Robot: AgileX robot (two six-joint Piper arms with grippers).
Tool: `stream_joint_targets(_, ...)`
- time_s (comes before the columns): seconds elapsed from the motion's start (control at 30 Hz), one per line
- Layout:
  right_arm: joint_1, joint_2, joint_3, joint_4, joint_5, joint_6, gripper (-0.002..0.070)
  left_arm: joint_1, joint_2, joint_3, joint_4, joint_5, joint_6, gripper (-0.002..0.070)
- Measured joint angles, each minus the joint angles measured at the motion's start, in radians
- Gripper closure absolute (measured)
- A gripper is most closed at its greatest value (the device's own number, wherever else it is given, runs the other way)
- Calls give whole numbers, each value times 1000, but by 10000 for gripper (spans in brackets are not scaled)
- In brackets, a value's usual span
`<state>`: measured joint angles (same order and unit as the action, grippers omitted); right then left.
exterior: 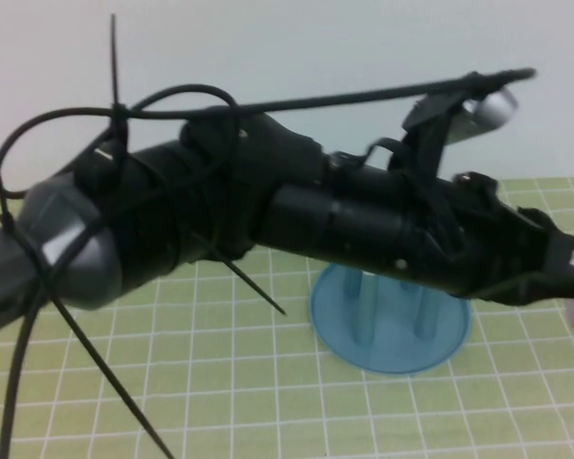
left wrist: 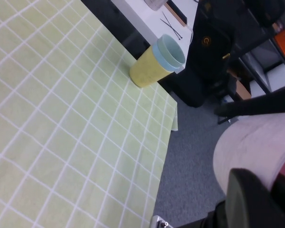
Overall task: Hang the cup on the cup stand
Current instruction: Adjust the cup with two arms
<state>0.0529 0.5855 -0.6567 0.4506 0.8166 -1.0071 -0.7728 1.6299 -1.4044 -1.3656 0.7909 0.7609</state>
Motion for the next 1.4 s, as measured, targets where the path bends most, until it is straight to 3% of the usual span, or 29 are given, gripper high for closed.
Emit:
stream_joint_targets(0.43, 0, 1, 0, 120, -18, -168, -16, -52, 38, 0, -12, 10, -2, 675)
stream_joint_targets(0.6, 0, 1, 0, 131, -16, -170, 73, -52, 38, 0, -43, 6, 17, 674)
stream_joint_targets(0.77, 0, 1, 0, 131, -16, -177, 85, -52, 38, 0, -43, 8, 67, 664)
stream_joint_targets(0.83, 0, 1, 0, 131, -16, -177, 86, -52, 38, 0, -43, 8, 83, 617)
stream_joint_targets(1.07, 0, 1, 0, 135, -17, -175, 87, -39, 38, 0, -43, 24, 196, 293)
stream_joint_targets(1.13, 0, 1, 0, 135, -17, -168, 87, -26, 38, 0, -43, 33, 210, 262)
stream_joint_targets(1.4, 0, 1, 0, 135, 26, -136, 88, 73, 38, -100, 7, 234, 214, 261)
